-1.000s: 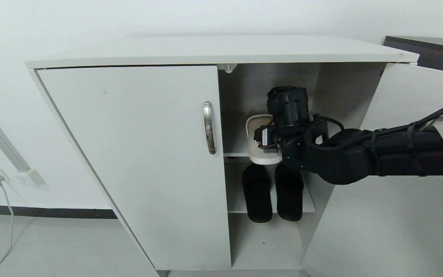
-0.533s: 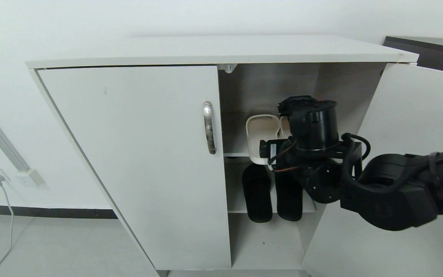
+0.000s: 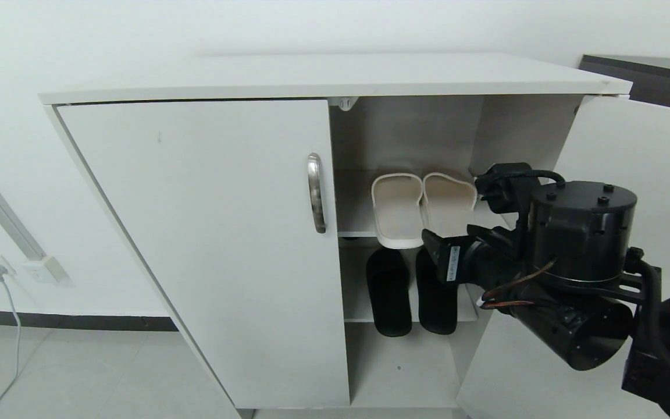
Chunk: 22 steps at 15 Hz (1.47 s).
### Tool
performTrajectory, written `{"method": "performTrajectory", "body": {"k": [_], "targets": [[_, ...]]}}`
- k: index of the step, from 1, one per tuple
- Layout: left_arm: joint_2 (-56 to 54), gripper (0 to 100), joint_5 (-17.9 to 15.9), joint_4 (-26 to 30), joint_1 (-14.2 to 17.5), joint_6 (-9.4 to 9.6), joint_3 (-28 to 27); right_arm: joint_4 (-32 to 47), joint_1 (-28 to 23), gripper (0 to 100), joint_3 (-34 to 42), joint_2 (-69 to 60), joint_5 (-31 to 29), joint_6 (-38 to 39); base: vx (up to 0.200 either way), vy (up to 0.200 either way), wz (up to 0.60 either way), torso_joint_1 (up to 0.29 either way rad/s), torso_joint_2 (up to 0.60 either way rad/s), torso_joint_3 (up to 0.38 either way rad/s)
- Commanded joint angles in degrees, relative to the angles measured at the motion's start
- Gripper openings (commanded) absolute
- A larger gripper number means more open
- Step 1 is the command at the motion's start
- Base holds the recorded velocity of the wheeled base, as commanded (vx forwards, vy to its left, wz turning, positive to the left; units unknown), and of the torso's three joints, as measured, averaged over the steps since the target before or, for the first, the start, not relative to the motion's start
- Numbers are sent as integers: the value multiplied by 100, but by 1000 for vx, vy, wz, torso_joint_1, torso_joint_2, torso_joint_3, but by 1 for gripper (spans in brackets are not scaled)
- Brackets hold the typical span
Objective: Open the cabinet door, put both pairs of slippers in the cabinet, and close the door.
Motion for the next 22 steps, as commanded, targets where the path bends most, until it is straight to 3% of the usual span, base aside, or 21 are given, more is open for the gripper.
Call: {"method": "performTrajectory", "body": {"k": [1, 9, 22], "targets": [[7, 0, 7, -1, 1, -5, 2, -33, 27, 0, 120, -60, 3, -9, 0, 0, 0, 0, 0, 0], [7, 0, -2, 8, 1, -5, 2, -33, 168, 0, 217, 1, -6, 0, 0, 0, 0, 0, 0, 0], [7, 0, -2, 8, 1, 4, 2, -51, 159, 0, 366, 212, -41, 0, -200, 0, 0, 3, 2, 4]]}}
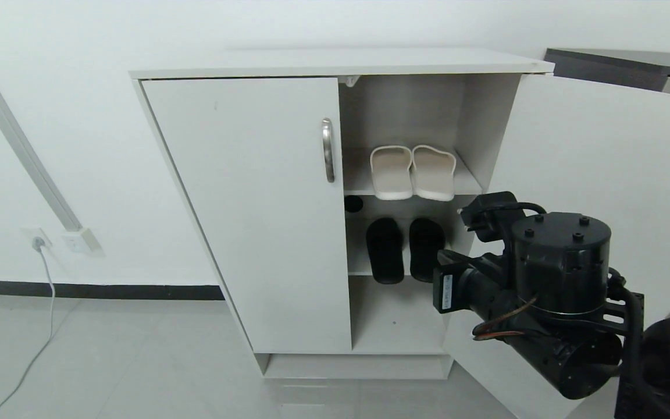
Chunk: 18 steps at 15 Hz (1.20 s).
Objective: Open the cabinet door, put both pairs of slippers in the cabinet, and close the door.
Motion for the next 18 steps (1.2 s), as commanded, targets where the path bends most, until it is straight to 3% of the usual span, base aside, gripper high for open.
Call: {"method": "performTrajectory", "body": {"k": [1, 18], "targets": [[7, 0, 1, 2, -1, 1, 1, -7, 2, 0, 22, 66, 26, 0, -200, 0, 0, 2, -2, -2], [7, 0, 1, 2, -1, 1, 1, -7, -7, 0, 102, 215, 26, 0, -12, 0, 0, 0, 0, 0]]}}
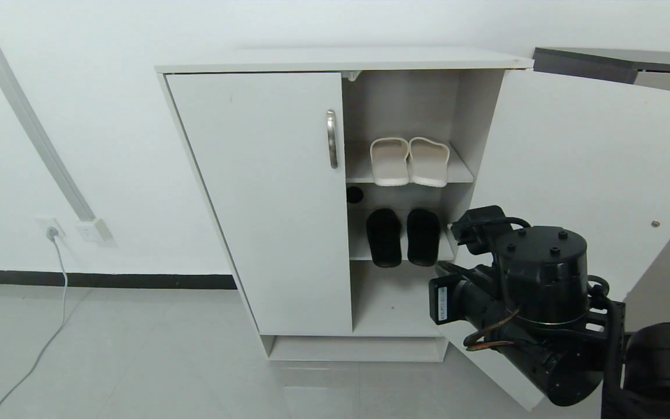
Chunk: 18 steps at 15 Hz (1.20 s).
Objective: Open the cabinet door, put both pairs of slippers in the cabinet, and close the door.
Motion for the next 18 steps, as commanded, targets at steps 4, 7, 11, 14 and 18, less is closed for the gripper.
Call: {"method": "performTrajectory", "body": {"k": [4, 7, 11, 14, 18], "targets": [[7, 0, 1, 0, 2, 0, -1, -3, 2, 0, 34, 33, -1, 0, 0, 0, 0, 0, 0, 0], [7, 0, 1, 0, 2, 0, -1, -3, 2, 0, 26, 33, -1, 0, 0, 0, 0, 5, -163, -263], [7, 0, 1, 0, 2, -9, -1, -3, -7, 0, 34, 24, -27, 0, 0, 0, 0, 38, -459, -370], [7, 0, 1, 0, 2, -9, -1, -3, -7, 0, 43, 24, -36, 0, 0, 0, 0, 113, -463, -354], [7, 0, 1, -9, 2, -9, -1, -3, -7, 0, 43, 41, -18, 0, 0, 0, 0, 133, -467, -336]]}}
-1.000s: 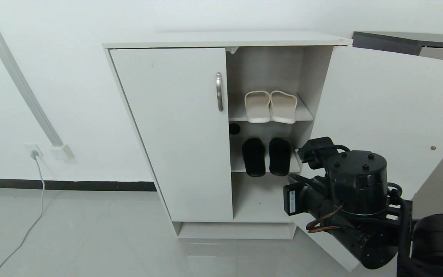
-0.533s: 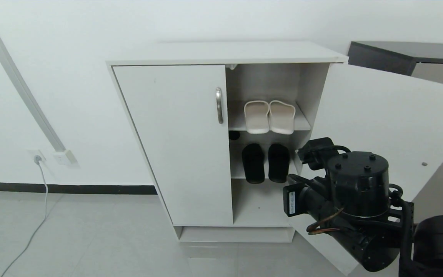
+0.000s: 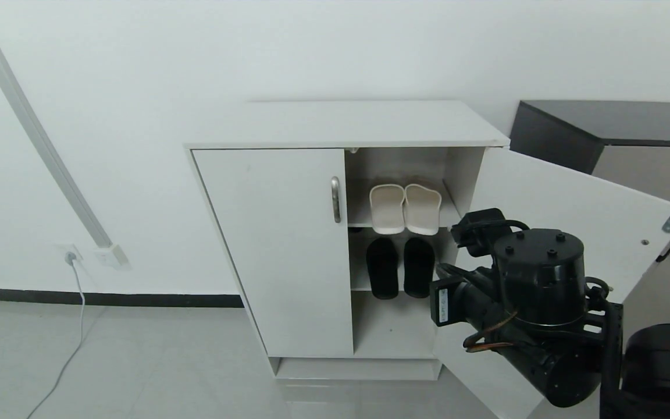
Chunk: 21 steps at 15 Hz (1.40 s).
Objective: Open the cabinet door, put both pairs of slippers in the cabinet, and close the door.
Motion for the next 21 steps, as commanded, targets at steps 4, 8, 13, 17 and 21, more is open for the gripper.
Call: {"method": "performTrajectory", "body": {"k": [4, 8, 13, 17, 21], "targets": [[7, 0, 1, 4, -1, 0, -1, 8, 10, 0, 5, 23, 15, 0, 0, 0, 0, 160, -476, -317], [7, 0, 1, 4, -1, 0, -1, -1, 1, 0, 5, 59, 15, 0, 0, 0, 0, 188, -500, -315], [7, 0, 1, 4, -1, 8, -1, -1, 10, 0, 40, 41, 15, 0, 0, 0, 0, 215, -531, -314], [7, 0, 1, 4, -1, 0, -1, 8, 10, 0, 58, 32, 24, 0, 0, 0, 0, 245, -574, -321], [7, 0, 1, 4, -1, 0, 7, 8, 10, 0, 67, 23, 24, 0, 0, 0, 0, 261, -577, -323]]}}
